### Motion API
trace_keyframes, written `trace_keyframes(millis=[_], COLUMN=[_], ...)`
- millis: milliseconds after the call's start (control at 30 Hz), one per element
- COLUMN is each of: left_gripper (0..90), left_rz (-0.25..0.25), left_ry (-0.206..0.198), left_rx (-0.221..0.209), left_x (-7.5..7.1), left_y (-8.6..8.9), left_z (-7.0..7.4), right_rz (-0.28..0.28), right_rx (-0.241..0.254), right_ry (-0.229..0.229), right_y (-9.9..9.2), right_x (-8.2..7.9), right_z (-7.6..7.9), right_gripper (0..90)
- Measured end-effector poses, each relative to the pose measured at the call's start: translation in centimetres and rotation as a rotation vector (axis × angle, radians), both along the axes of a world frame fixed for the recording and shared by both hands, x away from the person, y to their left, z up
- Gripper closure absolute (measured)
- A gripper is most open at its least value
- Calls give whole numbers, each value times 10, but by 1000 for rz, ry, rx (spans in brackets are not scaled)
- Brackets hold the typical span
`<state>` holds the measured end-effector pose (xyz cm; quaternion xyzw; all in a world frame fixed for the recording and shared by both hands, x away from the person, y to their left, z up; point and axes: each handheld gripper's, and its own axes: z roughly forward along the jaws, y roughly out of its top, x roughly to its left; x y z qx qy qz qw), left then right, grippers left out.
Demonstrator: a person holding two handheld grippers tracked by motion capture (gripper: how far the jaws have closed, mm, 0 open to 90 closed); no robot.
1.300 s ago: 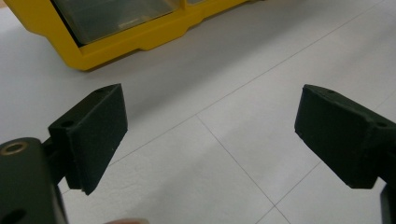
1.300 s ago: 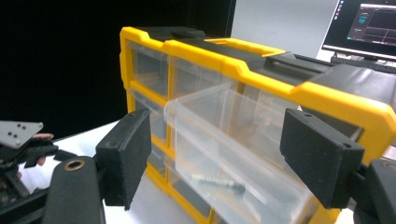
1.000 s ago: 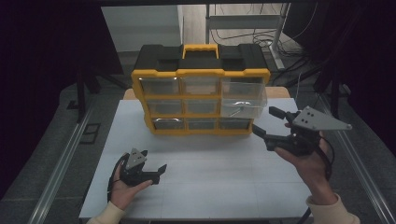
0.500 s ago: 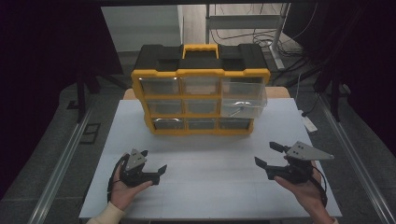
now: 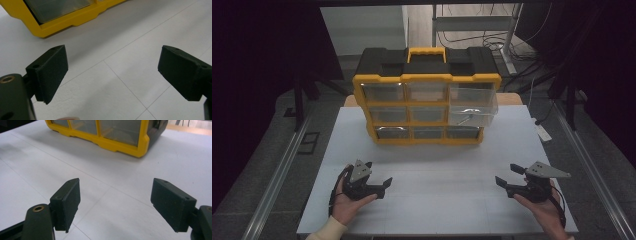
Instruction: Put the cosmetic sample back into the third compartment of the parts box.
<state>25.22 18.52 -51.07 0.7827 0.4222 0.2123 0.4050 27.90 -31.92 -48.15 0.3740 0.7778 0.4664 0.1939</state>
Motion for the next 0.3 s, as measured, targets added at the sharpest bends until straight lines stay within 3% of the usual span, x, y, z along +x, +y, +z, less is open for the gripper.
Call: trace_keyframes(millis=[300], left_gripper=[98], left_rz=[1], left_ry=[-1], left_rx=[-4], left_x=[2], left_y=[-1], left_z=[1], right_rz=[-7], right_rx=[22], right_ry=[15], right_y=[-5], right_x=[2], right_z=[-4], right_gripper=[239])
